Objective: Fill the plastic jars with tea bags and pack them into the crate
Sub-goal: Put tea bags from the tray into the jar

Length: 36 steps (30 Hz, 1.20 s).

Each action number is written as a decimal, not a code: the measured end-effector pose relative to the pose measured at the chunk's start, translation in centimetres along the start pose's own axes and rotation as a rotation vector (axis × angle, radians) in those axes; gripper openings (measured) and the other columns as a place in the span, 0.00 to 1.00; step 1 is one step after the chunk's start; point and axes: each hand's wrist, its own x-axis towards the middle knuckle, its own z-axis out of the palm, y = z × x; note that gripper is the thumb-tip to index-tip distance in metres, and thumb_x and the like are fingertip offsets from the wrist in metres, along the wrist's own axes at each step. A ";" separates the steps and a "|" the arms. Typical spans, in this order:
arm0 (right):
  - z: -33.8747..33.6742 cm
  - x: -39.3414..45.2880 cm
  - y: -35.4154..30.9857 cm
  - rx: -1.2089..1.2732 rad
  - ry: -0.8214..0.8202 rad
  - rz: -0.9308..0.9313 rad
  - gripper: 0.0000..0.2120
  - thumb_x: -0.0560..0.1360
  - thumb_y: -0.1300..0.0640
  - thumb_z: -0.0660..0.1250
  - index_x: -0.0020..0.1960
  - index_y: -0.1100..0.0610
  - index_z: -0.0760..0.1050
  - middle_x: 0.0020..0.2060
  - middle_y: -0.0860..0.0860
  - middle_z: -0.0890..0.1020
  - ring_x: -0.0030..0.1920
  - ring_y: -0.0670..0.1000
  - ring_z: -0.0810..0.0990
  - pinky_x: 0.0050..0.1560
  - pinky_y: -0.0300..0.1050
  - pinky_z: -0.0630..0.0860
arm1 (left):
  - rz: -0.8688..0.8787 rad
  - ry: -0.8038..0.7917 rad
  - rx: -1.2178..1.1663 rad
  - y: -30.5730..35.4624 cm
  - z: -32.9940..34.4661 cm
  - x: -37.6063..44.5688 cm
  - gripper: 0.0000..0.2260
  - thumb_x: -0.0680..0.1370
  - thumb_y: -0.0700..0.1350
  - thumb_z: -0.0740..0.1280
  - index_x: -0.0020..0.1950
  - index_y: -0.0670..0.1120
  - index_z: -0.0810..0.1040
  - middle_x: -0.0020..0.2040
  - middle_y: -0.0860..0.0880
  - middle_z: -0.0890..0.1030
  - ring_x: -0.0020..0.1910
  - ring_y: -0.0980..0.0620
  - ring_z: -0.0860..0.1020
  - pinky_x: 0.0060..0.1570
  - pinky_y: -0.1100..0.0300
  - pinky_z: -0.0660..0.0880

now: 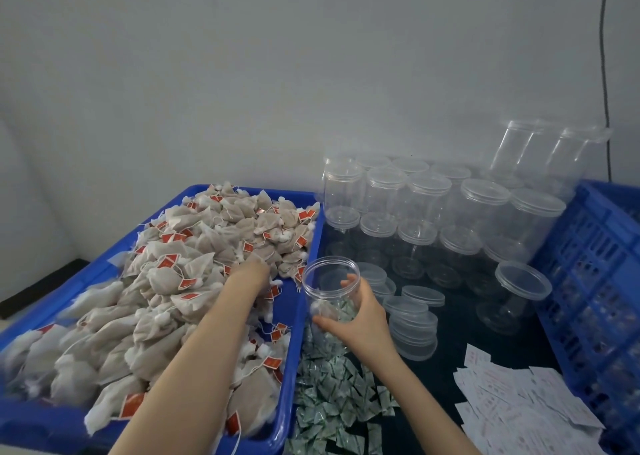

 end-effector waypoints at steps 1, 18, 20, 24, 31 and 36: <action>0.0 0.0 0.1 0.001 0.001 0.000 0.41 0.59 0.42 0.81 0.65 0.37 0.63 0.57 0.28 0.71 0.58 0.28 0.69 0.49 0.24 0.66 | -0.012 0.043 -0.014 0.1 0.0 0.2 0.19 0.80 0.48 0.62 0.70 0.46 0.69 0.66 0.44 0.73 0.63 0.45 0.74 0.60 0.52 0.73; 0.1 0.0 0.6 0.000 -0.011 0.025 0.44 0.59 0.45 0.82 0.69 0.41 0.63 0.60 0.33 0.72 0.64 0.40 0.72 0.58 0.33 0.68 | 0.059 0.634 -0.521 1.1 -2.9 -1.2 0.08 0.78 0.53 0.64 0.46 0.49 0.74 0.44 0.50 0.79 0.39 0.54 0.76 0.40 0.62 0.71; 0.1 0.1 0.6 0.009 -0.008 0.028 0.44 0.58 0.43 0.82 0.69 0.40 0.63 0.59 0.32 0.72 0.64 0.39 0.72 0.57 0.33 0.68 | 0.161 0.690 -0.826 1.8 -4.2 -2.5 0.05 0.78 0.50 0.66 0.45 0.50 0.73 0.39 0.53 0.79 0.36 0.56 0.78 0.36 0.66 0.72; 0.1 0.2 0.4 0.005 -0.005 0.012 0.45 0.57 0.41 0.80 0.69 0.40 0.63 0.58 0.31 0.71 0.64 0.39 0.72 0.57 0.33 0.68 | 0.440 0.558 -1.383 3.2 -6.5 -5.0 0.08 0.77 0.45 0.69 0.49 0.57 0.72 0.37 0.58 0.83 0.38 0.63 0.81 0.33 0.70 0.76; 0.1 0.2 -0.1 0.000 0.006 -0.003 0.48 0.54 0.35 0.77 0.70 0.41 0.63 0.65 0.38 0.74 0.65 0.40 0.72 0.64 0.42 0.72 | 0.706 0.164 -1.094 4.1 -6.2 -5.6 0.05 0.75 0.44 0.71 0.45 0.54 0.78 0.41 0.57 0.84 0.44 0.59 0.82 0.41 0.70 0.76; 0.2 0.3 0.0 0.026 0.026 0.017 0.36 0.55 0.40 0.79 0.58 0.32 0.65 0.55 0.32 0.75 0.56 0.32 0.75 0.48 0.26 0.72 | 0.596 0.224 -1.090 3.4 -5.9 -4.6 0.05 0.78 0.45 0.67 0.44 0.54 0.80 0.40 0.57 0.84 0.42 0.62 0.81 0.43 0.71 0.76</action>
